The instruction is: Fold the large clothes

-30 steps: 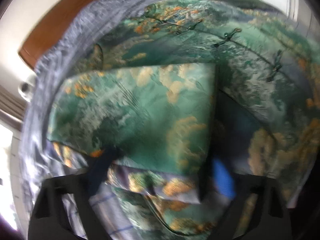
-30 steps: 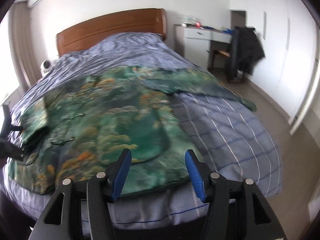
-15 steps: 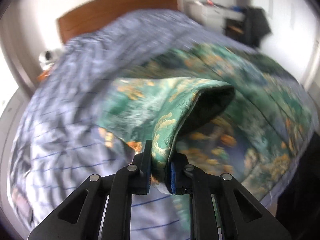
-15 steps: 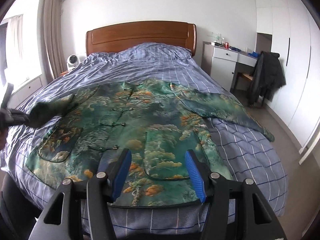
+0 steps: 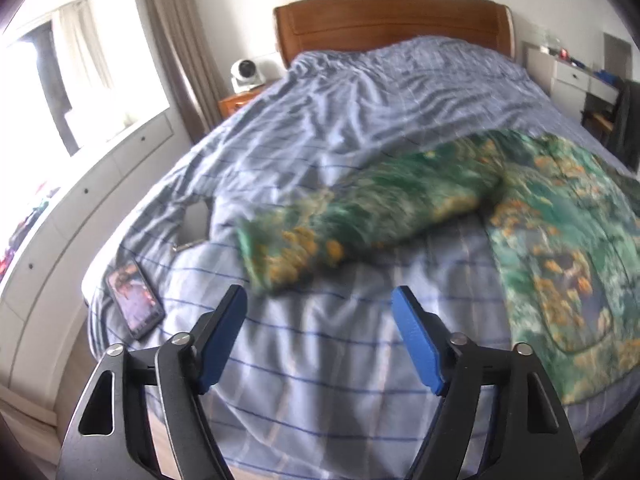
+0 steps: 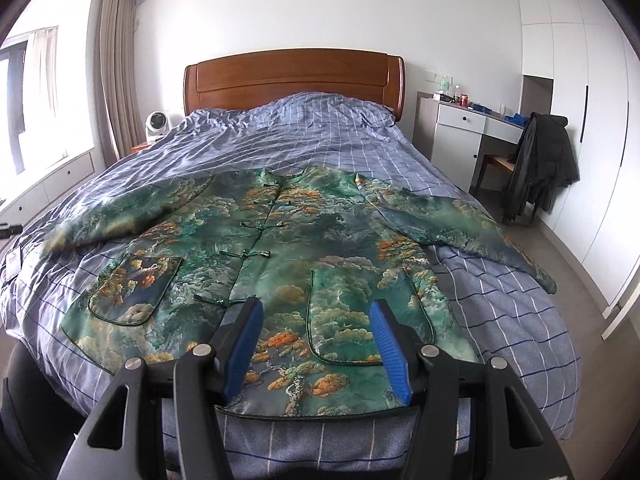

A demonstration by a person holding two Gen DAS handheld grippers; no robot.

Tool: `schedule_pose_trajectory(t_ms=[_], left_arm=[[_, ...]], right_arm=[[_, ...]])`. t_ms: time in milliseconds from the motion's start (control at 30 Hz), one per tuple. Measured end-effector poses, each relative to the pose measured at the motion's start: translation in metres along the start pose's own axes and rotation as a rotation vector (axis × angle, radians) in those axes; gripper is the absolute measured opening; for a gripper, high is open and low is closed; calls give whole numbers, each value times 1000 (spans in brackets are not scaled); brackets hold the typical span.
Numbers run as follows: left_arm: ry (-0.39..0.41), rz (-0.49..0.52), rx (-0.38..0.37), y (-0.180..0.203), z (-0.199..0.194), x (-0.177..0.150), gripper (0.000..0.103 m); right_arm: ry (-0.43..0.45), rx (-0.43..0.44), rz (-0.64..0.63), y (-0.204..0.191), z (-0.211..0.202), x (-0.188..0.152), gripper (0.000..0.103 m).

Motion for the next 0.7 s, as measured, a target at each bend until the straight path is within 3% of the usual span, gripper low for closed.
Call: schedule_pose_trajectory(t_ms=[367, 700], left_arm=[[18, 64, -266, 125, -20, -2, 86], [65, 122, -306, 165, -46, 2, 95]], right_arm=[[20, -11, -18, -4, -8, 1, 60], [13, -7, 4, 1, -7, -4, 61]])
Point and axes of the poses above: each gripper's, at about its wrist camera, not at the fingertips, and z roughly the way its jaws point, y to its right, x to its top, the point moved 7 cm from there along z, roughly the way its jaws point, and after that the axes turned 8 degrees about -x, right-handed, at the moved point
